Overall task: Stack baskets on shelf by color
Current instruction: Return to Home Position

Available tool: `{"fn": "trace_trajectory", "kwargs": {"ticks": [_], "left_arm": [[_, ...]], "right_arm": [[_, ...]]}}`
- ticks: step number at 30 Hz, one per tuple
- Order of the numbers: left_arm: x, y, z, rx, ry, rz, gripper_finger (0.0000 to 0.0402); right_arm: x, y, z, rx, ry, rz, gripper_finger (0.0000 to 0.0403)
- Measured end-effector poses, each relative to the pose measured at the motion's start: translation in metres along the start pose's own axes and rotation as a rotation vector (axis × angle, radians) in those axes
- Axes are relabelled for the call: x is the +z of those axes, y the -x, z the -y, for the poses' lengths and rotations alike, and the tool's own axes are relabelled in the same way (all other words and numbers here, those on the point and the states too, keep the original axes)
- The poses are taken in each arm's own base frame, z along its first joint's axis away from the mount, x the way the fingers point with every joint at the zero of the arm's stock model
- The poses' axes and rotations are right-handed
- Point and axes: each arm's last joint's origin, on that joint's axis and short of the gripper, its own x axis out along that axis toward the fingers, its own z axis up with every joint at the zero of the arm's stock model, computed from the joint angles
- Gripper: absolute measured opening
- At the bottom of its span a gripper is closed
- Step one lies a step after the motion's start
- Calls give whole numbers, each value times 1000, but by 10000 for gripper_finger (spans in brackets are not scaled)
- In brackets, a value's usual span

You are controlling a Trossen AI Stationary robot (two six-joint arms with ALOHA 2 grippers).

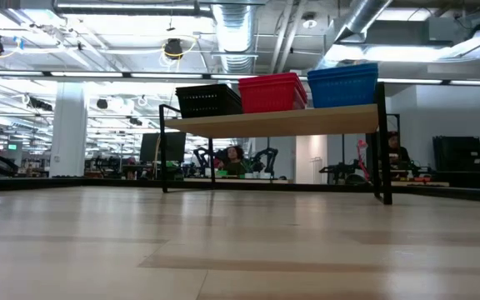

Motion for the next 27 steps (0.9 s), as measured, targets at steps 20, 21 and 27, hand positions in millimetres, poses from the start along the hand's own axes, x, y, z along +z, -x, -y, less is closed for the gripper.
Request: {"fn": "trace_trajectory", "kwargs": {"ticks": [20, 21, 27], "left_arm": [[-173, -4, -87, -649, 304, 220, 281], [-182, -10, -85, -633, 310, 200, 281], [-220, -36, -68, -602, 292, 81, 281]], "right_arm": [[-194, -65, -45, 175, -318, 579, 163], [-201, -68, -46, 179, -322, 584, 163], [-233, -94, -53, 289, -304, 650, 164]]}}
